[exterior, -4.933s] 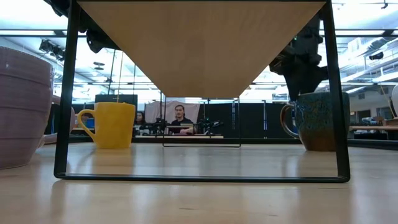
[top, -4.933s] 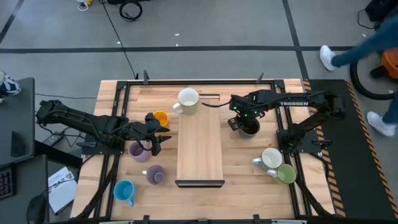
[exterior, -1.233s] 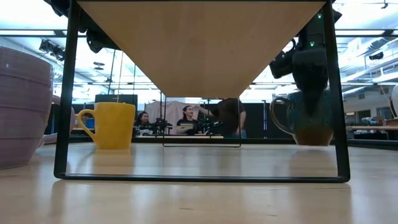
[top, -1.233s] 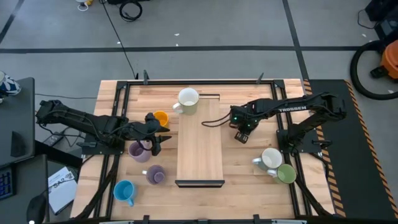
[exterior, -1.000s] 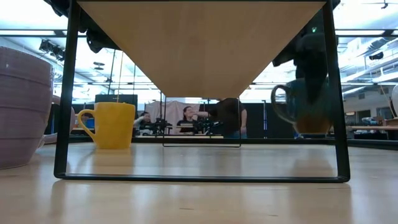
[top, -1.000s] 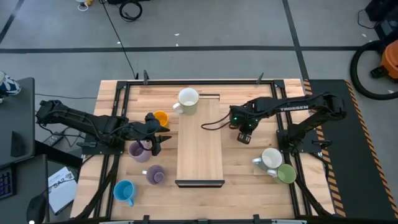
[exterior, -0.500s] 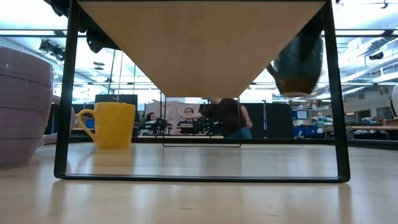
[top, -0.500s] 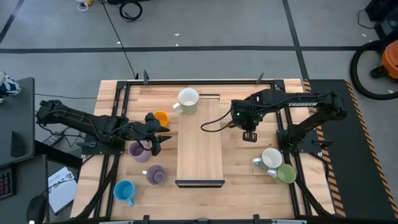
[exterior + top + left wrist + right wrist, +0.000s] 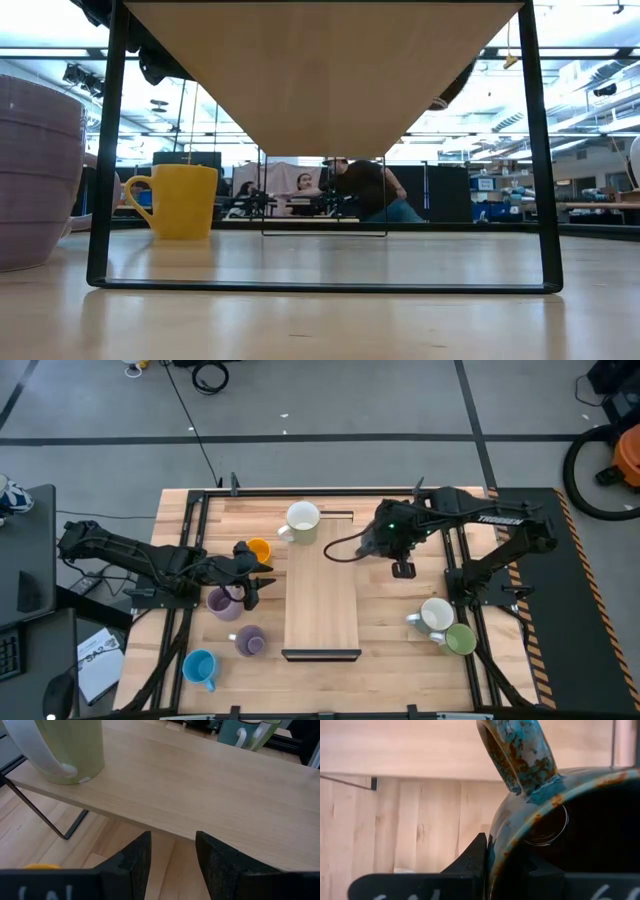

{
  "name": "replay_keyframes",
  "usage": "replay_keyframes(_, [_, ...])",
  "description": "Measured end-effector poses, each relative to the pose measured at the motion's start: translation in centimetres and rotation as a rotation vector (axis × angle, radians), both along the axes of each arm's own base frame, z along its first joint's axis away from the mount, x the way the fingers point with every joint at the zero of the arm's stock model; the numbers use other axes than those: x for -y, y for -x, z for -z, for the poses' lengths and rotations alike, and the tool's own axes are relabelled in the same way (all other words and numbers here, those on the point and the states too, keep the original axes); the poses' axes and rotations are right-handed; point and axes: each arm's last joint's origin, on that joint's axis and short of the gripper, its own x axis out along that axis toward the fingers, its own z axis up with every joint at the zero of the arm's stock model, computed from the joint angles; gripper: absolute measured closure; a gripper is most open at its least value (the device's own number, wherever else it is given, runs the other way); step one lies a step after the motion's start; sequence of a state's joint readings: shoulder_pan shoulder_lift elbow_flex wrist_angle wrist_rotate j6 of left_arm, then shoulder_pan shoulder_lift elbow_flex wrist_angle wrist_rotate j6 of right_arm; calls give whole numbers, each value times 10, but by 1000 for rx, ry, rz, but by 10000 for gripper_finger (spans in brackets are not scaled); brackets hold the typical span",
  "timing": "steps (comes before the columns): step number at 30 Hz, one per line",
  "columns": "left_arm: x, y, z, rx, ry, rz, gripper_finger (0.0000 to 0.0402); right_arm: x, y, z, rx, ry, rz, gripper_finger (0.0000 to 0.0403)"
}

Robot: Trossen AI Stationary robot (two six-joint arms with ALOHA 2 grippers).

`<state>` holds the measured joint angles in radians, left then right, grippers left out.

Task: Place coffee mugs
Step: Put the brown mug on the shelf

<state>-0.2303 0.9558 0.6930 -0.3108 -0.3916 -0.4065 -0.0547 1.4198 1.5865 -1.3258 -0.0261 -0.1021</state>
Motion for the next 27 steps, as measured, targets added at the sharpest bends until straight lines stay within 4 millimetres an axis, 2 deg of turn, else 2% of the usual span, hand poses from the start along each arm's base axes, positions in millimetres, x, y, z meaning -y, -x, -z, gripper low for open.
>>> replay_keyframes(6, [0, 0, 0, 0, 0, 0, 241, 1, -25, -10, -2, 21, -50, 360])
replay_keyframes(17, [0, 0, 0, 0, 0, 1, 241, 9, -81, -11, -65, 79, -174, 359])
replay_keyframes(23, [0, 0, 0, -1, 0, 1, 241, 24, -96, 0, -96, 76, -148, 359])
replay_keyframes(27, [0, 0, 0, 0, 0, 0, 241, 34, -98, 4, -118, 71, -120, 359])
